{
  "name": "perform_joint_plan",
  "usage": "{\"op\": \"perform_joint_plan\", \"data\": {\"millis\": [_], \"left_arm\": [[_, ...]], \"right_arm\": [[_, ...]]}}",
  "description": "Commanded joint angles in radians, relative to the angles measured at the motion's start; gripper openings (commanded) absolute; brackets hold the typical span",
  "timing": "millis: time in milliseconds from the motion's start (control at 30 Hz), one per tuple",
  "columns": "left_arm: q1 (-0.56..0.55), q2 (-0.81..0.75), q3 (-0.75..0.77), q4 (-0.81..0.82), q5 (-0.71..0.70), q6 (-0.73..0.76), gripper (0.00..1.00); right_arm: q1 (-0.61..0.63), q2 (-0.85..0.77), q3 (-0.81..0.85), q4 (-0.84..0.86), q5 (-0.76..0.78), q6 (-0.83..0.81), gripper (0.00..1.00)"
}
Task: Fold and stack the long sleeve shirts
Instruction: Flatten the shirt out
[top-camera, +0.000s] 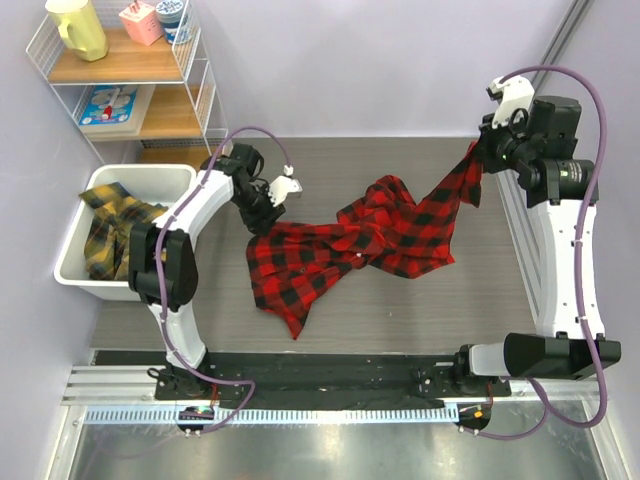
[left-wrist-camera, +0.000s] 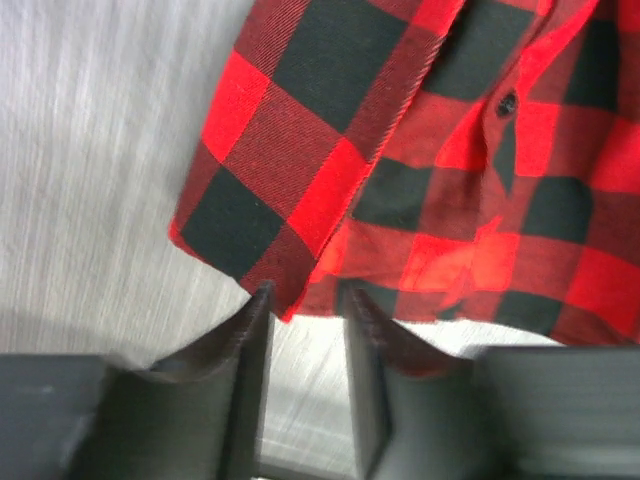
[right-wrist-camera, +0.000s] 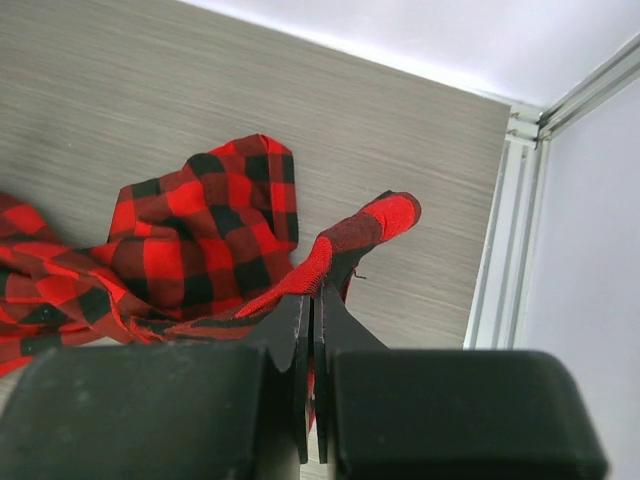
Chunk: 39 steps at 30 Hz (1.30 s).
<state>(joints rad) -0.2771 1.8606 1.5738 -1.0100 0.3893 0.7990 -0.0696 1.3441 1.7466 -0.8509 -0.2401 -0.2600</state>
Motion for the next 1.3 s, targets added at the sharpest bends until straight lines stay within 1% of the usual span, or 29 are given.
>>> {"op": "perform_joint_plan", "data": {"millis": [0, 33, 67, 233, 267, 300, 333, 433, 500, 600, 700, 800, 867, 900, 933, 967, 1033, 1133, 1200, 1267], "left_arm": [[0.001, 0.029, 0.069, 0.023, 0.043, 0.039, 0.46], [0.003, 0.032, 0.069, 0.027, 0.055, 0.046, 0.47], [0.001, 0.032, 0.066, 0.036, 0.060, 0.052, 0.52], [0.003, 0.045, 0.058, 0.126, 0.088, 0.081, 0.57], [0.003, 0.049, 0.058, 0.135, 0.101, 0.091, 0.61], [0.003, 0.051, 0.058, 0.146, 0.109, 0.098, 0.62], [0.003, 0.058, 0.058, 0.149, 0.123, 0.133, 0.63], [0.001, 0.083, 0.078, 0.087, 0.171, 0.208, 0.64], [0.001, 0.095, 0.100, 0.057, 0.178, 0.230, 0.64], [0.001, 0.107, 0.092, 0.013, 0.160, 0.293, 0.64], [0.001, 0.123, 0.068, 0.030, 0.099, 0.312, 0.65], [0.001, 0.130, 0.042, 0.088, 0.048, 0.289, 0.63], [0.001, 0.126, 0.028, 0.122, 0.019, 0.264, 0.55], [0.001, 0.118, 0.026, 0.142, 0.011, 0.235, 0.49], [0.001, 0.117, 0.035, 0.140, 0.010, 0.226, 0.27], [0.000, 0.114, 0.048, 0.131, 0.016, 0.212, 0.17], [0.003, 0.097, 0.074, 0.067, 0.042, 0.183, 0.01], [0.001, 0.046, 0.052, 0.070, 0.060, 0.117, 0.00], [0.001, 0.032, 0.025, 0.068, 0.039, 0.088, 0.00], [0.004, 0.025, 0.019, 0.068, 0.014, 0.028, 0.00]], "right_arm": [[-0.002, 0.006, 0.013, 0.015, -0.021, 0.015, 0.01], [-0.002, 0.006, 0.013, 0.015, -0.018, 0.015, 0.01], [-0.001, 0.006, 0.013, 0.016, -0.016, 0.015, 0.01], [-0.002, 0.010, 0.016, 0.009, -0.013, 0.011, 0.01], [-0.002, 0.012, 0.017, 0.007, -0.010, 0.011, 0.01], [-0.002, 0.013, 0.021, 0.007, -0.010, 0.011, 0.01], [-0.002, 0.015, 0.022, 0.006, -0.008, 0.010, 0.01], [-0.002, 0.020, 0.028, 0.003, -0.001, 0.005, 0.01], [-0.002, 0.021, 0.030, 0.001, 0.005, 0.004, 0.01], [-0.002, 0.023, 0.028, 0.001, 0.009, 0.005, 0.01], [-0.002, 0.024, 0.022, 0.006, 0.016, 0.011, 0.01], [-0.002, 0.026, 0.018, 0.016, 0.030, 0.022, 0.01], [-0.002, 0.026, 0.019, 0.022, 0.041, 0.031, 0.01], [-0.001, 0.026, 0.019, 0.030, 0.047, 0.033, 0.01], [-0.002, 0.027, 0.019, 0.032, 0.053, 0.034, 0.01], [-0.002, 0.026, 0.016, 0.032, 0.051, 0.036, 0.01], [-0.002, 0.024, 0.004, 0.036, 0.030, 0.028, 0.01], [0.001, 0.036, -0.035, 0.070, 0.006, 0.031, 0.01], [0.007, 0.055, -0.027, 0.078, -0.005, 0.039, 0.01], [0.007, 0.076, -0.009, 0.084, 0.013, 0.053, 0.01]]}}
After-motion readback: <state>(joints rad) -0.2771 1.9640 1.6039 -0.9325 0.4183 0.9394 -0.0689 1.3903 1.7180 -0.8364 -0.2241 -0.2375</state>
